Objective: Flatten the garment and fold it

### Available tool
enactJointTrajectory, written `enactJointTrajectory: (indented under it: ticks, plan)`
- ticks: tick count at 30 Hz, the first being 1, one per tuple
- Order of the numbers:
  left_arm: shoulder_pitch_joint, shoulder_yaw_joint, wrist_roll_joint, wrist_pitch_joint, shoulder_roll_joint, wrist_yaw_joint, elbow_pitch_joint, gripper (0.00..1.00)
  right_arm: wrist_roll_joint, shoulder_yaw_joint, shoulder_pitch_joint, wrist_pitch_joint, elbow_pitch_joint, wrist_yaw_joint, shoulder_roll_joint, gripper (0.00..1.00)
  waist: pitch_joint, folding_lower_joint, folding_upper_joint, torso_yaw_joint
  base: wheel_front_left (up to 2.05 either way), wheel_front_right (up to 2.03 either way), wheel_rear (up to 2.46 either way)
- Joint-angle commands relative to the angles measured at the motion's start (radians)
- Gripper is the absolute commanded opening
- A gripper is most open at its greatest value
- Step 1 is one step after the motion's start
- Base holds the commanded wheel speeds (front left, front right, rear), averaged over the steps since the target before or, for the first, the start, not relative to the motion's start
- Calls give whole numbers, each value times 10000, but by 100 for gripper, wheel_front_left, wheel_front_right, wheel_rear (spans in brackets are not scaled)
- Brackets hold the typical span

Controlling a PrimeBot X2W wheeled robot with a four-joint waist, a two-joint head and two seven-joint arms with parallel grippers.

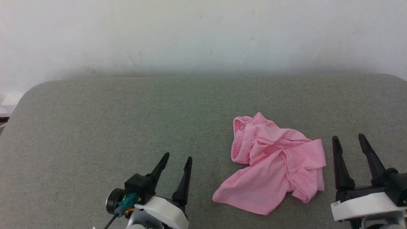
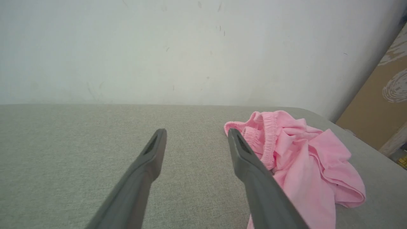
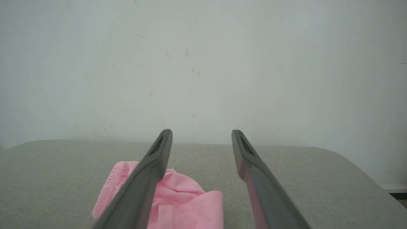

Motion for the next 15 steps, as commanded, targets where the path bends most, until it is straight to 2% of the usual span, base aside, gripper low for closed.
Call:
enactJointTrajectory:
  ticks: [1,5,10,15]
  plan:
    - [-294,-151,-83,254,-41,-123,89,100,-161,-50,186,-104,-172,-9,111,100,54,1,-1,-392,0,0,0]
    - [-966,-749,-412,1525,-28,-340,237,100,-513,-43,506,-155,-365,-9,308,100,353,1,-1,-792,0,0,0]
    - [-2278,-1711,-894,3783,-47,-455,392,100,-776,54,478,-130,-383,-9,355,100,942,1,-1,-1275,0,0,0]
    - [-3634,-2048,-1572,5758,-75,-471,942,100,-819,128,232,-193,-289,-9,402,100,1457,1,-1,-1739,0,0,0]
